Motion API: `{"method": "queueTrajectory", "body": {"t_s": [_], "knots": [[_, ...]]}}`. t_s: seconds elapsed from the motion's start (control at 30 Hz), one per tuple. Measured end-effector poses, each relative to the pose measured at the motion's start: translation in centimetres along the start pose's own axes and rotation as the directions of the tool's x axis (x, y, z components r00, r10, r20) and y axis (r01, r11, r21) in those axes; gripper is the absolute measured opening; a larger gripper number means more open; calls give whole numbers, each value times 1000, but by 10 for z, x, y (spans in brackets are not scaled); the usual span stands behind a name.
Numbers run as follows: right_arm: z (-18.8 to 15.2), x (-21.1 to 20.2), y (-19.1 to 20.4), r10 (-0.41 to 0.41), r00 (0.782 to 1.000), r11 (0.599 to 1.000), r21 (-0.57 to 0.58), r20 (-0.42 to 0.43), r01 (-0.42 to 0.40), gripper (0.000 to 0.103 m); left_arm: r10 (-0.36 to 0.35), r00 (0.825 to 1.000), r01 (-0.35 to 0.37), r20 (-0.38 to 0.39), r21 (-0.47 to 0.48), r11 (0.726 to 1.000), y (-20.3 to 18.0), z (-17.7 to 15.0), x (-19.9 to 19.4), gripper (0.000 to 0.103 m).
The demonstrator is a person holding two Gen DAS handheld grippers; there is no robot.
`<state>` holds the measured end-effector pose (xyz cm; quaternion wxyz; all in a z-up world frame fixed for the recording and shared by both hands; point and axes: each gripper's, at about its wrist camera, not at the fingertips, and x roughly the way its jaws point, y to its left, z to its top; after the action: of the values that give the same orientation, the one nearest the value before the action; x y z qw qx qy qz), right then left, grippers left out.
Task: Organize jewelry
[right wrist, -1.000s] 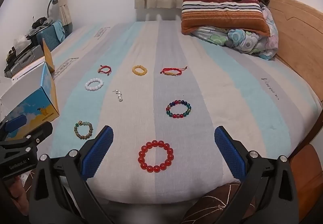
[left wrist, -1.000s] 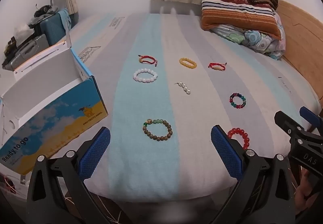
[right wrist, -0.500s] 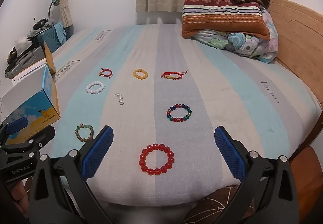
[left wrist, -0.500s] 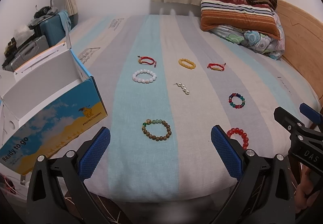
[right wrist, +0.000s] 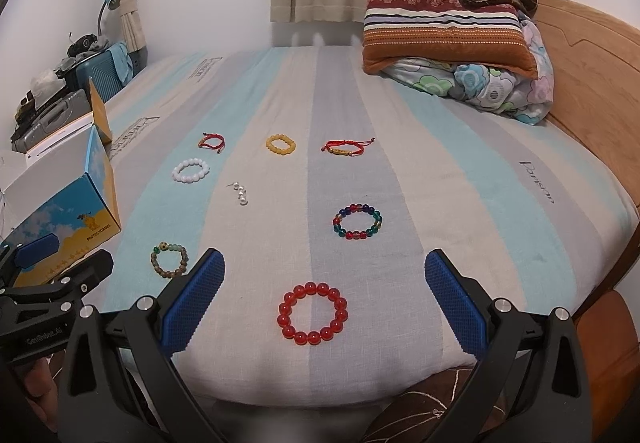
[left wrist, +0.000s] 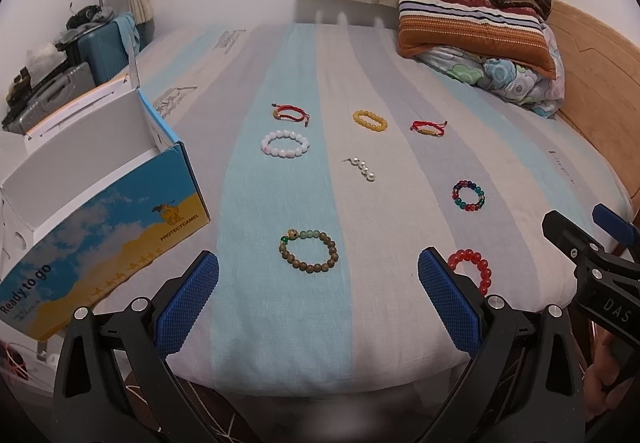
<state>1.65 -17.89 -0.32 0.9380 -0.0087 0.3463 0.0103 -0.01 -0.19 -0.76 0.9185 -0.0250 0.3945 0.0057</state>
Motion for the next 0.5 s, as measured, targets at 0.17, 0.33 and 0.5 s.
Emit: {"method": "queueTrajectory", "body": {"t_s": [0.17,0.33,0.5], "knots": [[-1,0,1,0,1000,1000,-1,0,0,97,2,1000,-2,2,-3,1000,0,0,0,97],[-1,1,3,0,1000,1000,-5,-3,0,97,3,1000,-3,6,-2,1000,1,-1,-1,97],[-2,1,3,2,1000,1000,-5,-5,-2,97,1,1000,-1,3,-8,1000,3,-1,-1,97]]}}
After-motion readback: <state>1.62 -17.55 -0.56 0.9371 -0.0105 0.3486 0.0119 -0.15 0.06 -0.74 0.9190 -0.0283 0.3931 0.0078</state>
